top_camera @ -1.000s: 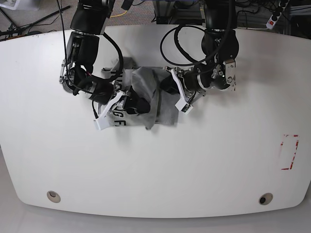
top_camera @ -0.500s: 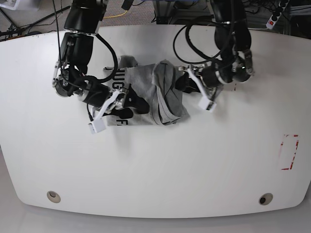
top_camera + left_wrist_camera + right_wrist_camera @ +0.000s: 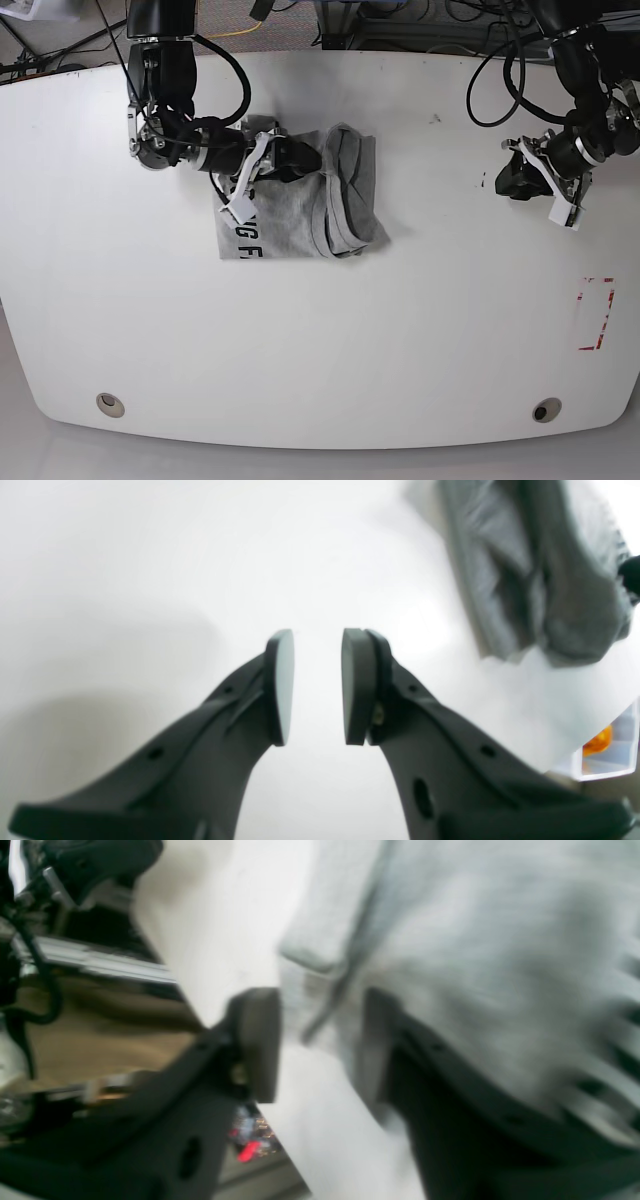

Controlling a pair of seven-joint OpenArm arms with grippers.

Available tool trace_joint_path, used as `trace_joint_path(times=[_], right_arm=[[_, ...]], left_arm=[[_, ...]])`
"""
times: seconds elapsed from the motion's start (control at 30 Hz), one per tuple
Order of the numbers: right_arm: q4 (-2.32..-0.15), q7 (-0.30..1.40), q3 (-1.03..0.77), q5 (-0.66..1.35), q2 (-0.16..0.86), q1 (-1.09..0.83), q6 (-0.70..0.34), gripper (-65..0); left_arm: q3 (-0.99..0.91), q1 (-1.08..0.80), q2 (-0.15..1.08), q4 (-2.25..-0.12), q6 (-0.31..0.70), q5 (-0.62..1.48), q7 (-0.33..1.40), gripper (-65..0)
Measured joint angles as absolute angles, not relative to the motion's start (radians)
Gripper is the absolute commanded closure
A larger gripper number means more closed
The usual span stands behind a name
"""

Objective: Fold the T-shirt properly
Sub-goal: 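Release the shirt with the left gripper and press the fold with the right gripper, then grasp the folded shirt's edges with both grippers and rotate it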

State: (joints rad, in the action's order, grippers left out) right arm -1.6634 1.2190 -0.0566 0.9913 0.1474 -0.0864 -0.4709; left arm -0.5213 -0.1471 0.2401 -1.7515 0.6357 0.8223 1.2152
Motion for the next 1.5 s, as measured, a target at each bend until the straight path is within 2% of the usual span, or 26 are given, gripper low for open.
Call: trace_joint_path(times=[0.2,0.33,0.43,0.53,0.67,0.77,1.03,1.23,1.5], right_arm=[[-1.559,1.158,0.049,0.917,0.107,-0.046,-0.464,-18.9],[-1.505,1.121,0.169,0.889,0.042,0.019,-0.464,-18.9],[-1.473,1.102,0.206,0.879,-0.004,0.063,-0.464,-18.7],[-1.459,1.102,0.208,0.875,-0.009,0.090,-0.464,-18.5],[-1.515,1.106,0.155,0.872,0.031,0.083,-0.469,-18.7],[-1.577,1.110,0.090,0.914,0.101,0.079,-0.469,-18.7],[-1.592,1.104,-0.068,0.973,0.251,0.097,-0.471,-16.6],[-1.427,1.087,-0.077,0.975,0.301,0.200,-0.471,-10.9],[-1.238,0.969,-0.004,0.783,0.324,0.313,-0.471,-10.6]], left_arm=[[-0.540,-0.178,0.279,-1.756,0.636,0.831,1.219,-15.4],[-0.538,-0.179,0.280,-1.757,0.636,0.834,1.217,-15.4],[-0.529,-0.178,0.281,-1.757,0.635,0.832,1.217,-15.6],[-0.471,-0.173,0.295,-1.756,0.632,0.818,1.219,-15.6],[-0.378,-0.146,0.292,-1.788,0.630,0.807,1.219,-15.6],[-0.270,-0.114,0.289,-1.823,0.630,0.729,1.215,-15.6],[0.027,-0.045,0.162,-1.837,0.630,0.493,1.218,-15.7],[0.186,0.004,0.047,-1.806,0.629,0.306,1.145,-15.4],[0.323,-0.012,-0.051,-1.704,0.630,0.096,1.099,-15.1]])
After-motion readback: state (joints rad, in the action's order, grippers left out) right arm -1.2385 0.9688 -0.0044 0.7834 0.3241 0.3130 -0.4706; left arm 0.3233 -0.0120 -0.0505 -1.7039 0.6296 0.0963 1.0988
